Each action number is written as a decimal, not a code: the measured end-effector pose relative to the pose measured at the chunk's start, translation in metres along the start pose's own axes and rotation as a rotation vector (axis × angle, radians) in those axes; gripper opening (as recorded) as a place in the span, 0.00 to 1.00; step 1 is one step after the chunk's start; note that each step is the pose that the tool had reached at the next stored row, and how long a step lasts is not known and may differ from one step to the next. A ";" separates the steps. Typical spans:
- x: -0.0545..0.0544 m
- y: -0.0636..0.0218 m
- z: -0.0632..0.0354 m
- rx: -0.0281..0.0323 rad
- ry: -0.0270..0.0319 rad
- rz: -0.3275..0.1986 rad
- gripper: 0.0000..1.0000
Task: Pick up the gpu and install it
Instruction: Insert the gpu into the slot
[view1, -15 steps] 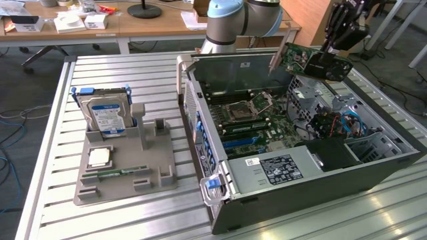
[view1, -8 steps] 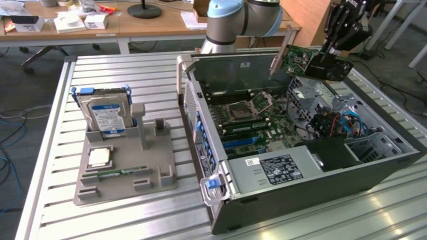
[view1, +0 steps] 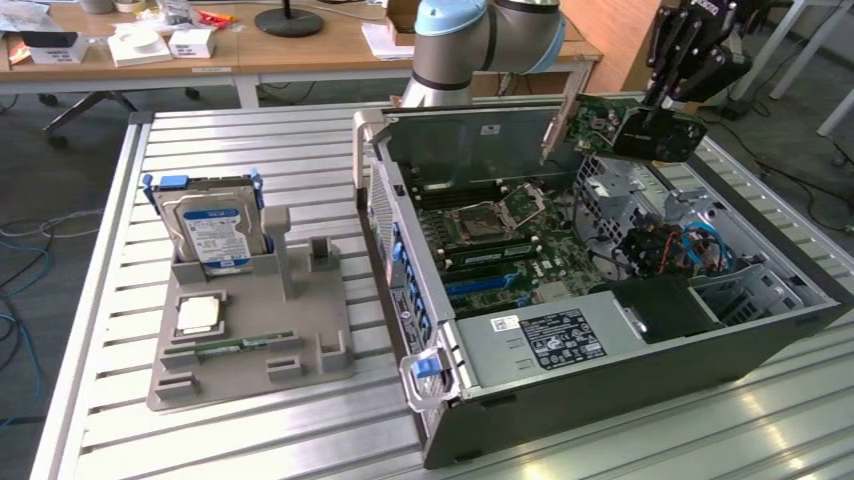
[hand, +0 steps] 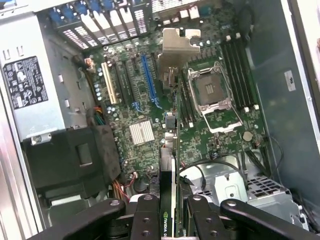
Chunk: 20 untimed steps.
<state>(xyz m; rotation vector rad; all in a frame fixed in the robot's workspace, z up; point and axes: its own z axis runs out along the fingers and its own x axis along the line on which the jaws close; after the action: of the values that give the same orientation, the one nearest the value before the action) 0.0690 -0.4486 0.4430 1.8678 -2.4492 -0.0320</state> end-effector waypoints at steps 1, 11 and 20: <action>0.000 0.0000 0.0000 0.0008 0.0018 -0.011 0.25; 0.000 0.0001 0.0001 0.0053 0.0089 -0.124 0.25; 0.000 0.0001 0.0002 0.0085 0.0127 -0.197 0.25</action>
<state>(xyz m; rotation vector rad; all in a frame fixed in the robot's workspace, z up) 0.0689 -0.4486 0.4428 2.0984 -2.2514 -0.0189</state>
